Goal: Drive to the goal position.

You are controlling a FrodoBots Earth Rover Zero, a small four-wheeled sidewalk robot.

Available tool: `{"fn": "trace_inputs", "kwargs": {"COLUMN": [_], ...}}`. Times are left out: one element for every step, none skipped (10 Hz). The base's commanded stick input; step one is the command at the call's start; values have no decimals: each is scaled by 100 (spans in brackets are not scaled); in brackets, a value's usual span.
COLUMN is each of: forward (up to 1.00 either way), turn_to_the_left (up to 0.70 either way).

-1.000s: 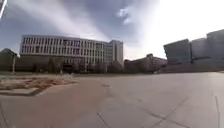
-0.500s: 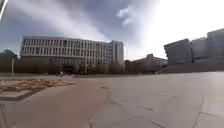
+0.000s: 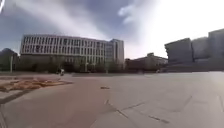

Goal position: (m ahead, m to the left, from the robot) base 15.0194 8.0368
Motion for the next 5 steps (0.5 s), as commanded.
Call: {"fn": "trace_inputs", "kwargs": {"forward": [100,100,100,100,100], "turn_to_the_left": [40,40,40,40,25]}}
